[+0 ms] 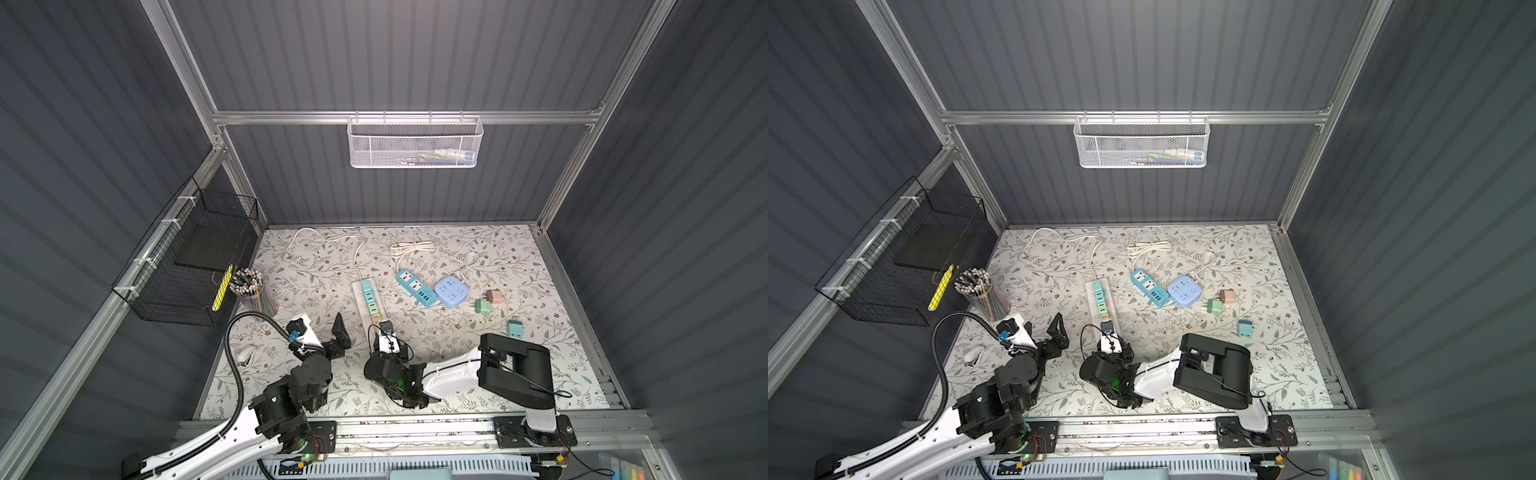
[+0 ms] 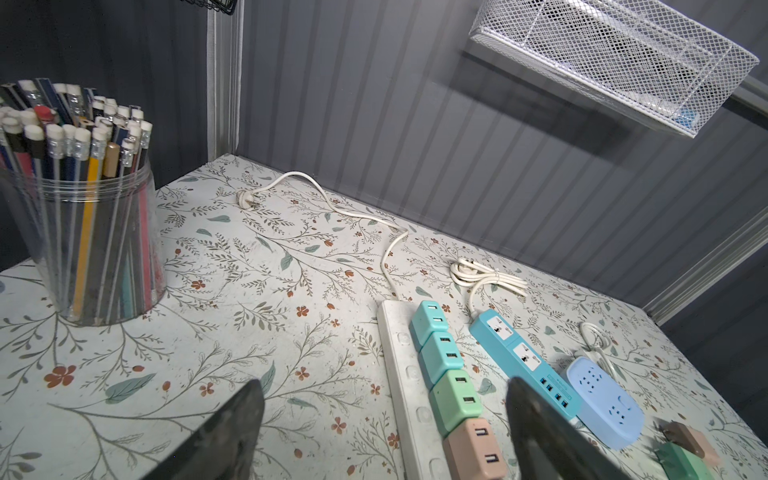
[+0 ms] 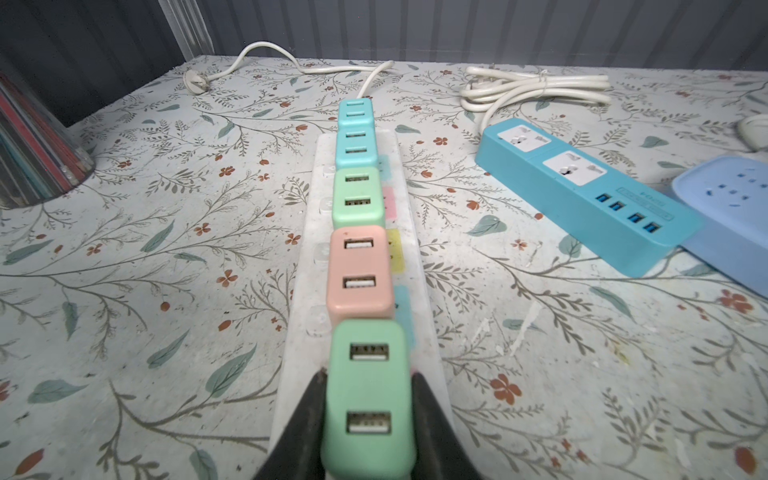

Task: Insert the plug
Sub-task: 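Press the green charger prongs-first into the fifth socket with the right gripper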

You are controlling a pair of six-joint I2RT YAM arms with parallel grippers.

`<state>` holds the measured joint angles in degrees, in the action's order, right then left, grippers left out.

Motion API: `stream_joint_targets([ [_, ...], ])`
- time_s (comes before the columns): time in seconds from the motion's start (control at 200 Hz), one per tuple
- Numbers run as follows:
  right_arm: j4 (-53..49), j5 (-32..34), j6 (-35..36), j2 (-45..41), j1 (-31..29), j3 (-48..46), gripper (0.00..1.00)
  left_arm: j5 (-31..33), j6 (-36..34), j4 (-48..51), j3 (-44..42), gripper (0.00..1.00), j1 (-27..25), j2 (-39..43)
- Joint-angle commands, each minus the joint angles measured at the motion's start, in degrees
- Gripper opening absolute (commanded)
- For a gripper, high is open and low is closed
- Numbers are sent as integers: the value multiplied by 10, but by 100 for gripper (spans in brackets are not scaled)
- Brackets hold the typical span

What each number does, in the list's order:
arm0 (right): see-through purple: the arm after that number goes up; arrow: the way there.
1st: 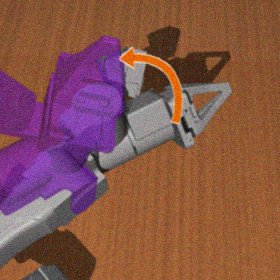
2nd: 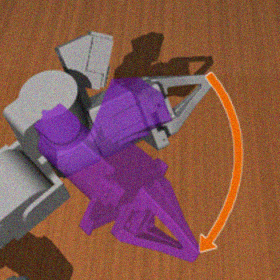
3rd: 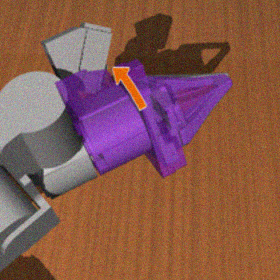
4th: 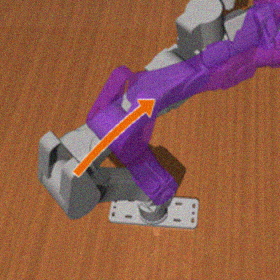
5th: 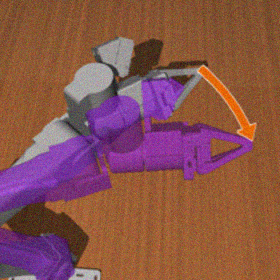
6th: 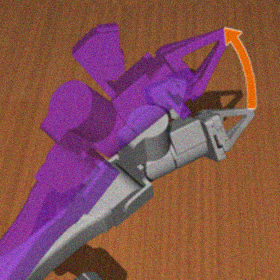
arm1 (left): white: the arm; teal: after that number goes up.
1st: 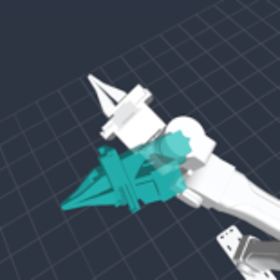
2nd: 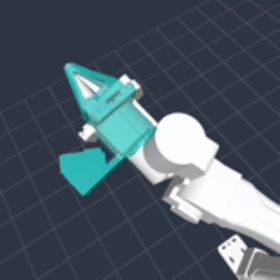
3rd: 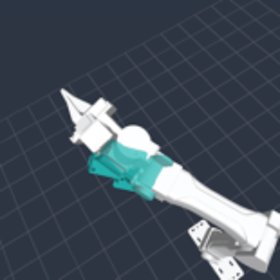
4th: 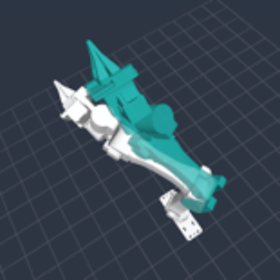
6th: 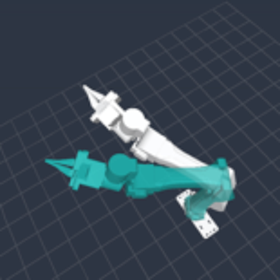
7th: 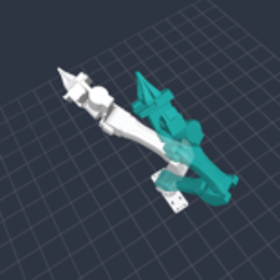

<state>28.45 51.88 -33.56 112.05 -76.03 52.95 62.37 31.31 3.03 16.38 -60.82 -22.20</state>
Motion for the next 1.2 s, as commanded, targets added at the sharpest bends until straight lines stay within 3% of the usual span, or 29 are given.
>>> stream_joint_targets([
  [0.0, -26, -68, 34, -33, 10, -22, 41, 5, 8, 26, 24, 91, 1, 15],
  [0.205, 17, -108, 106, -105, 35, -32, 59, 15, 1, 43, 43, 91, 1, 19],
  [0.505, 7, -141, 142, -179, 47, -55, 64, 8, -6, 38, 71, 91, 1, -20],
  [0.59, -2, -163, 117, -198, 65, -66, 62, 6, -6, 37, 75, 91, 1, -30],
  [0.77, -42, -217, 69, -209, 94, -76, 43, 5, -3, 39, 76, 91, 1, -44],
  [0.86, -74, -262, 54, -198, 108, -66, 41, 5, -2, 39, 74, 91, 1, -47],
  [1.046, -66, -286, 32, -190, 107, -82, 33, 5, 1, 40, 72, 92, 0, -53],
  [1.196, -65, -319, 44, -175, 98, -73, 37, 4, 3, 41, 69, 92, 1, -55],
])
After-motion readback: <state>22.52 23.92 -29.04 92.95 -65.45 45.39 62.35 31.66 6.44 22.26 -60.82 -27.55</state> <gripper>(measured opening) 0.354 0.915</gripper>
